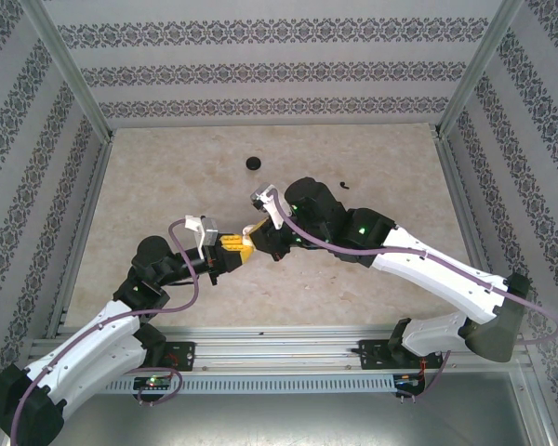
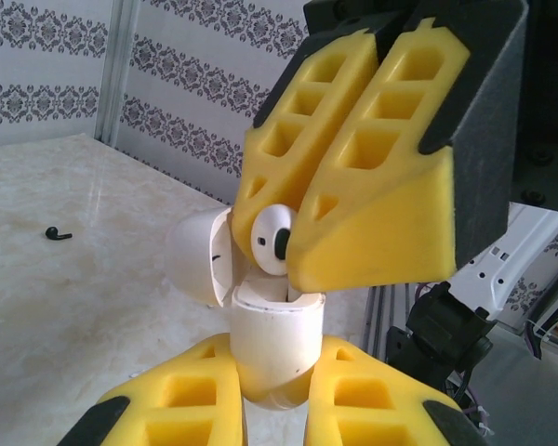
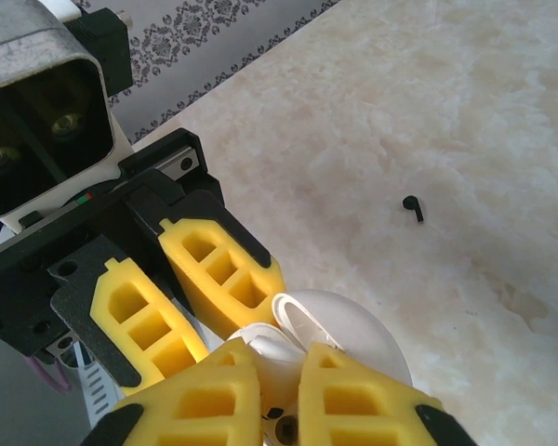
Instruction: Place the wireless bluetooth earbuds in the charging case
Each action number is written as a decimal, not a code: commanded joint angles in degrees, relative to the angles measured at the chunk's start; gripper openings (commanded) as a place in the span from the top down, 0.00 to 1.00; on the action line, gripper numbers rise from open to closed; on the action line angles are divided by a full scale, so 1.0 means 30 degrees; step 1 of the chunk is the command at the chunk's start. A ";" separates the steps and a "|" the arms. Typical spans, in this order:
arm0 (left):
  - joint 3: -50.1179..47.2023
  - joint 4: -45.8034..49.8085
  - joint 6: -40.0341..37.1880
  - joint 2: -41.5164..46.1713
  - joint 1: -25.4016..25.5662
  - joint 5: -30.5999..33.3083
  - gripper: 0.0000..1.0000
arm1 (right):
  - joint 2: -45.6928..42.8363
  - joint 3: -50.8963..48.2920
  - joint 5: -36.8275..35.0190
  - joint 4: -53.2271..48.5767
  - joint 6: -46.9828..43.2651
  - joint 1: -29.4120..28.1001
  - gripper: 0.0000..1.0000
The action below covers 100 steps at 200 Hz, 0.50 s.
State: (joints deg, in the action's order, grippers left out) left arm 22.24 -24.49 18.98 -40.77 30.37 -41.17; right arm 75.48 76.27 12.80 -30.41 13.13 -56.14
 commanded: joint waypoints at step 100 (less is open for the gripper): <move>0.0087 -0.0730 -0.0073 0.0335 0.0101 -0.0314 1.00 | -0.0073 0.1044 -0.0775 -0.0381 0.0756 -0.0183 0.56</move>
State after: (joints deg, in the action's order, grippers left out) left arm 22.24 -24.49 18.96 -40.77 30.37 -41.36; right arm 75.59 77.25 12.78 -31.20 14.11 -56.51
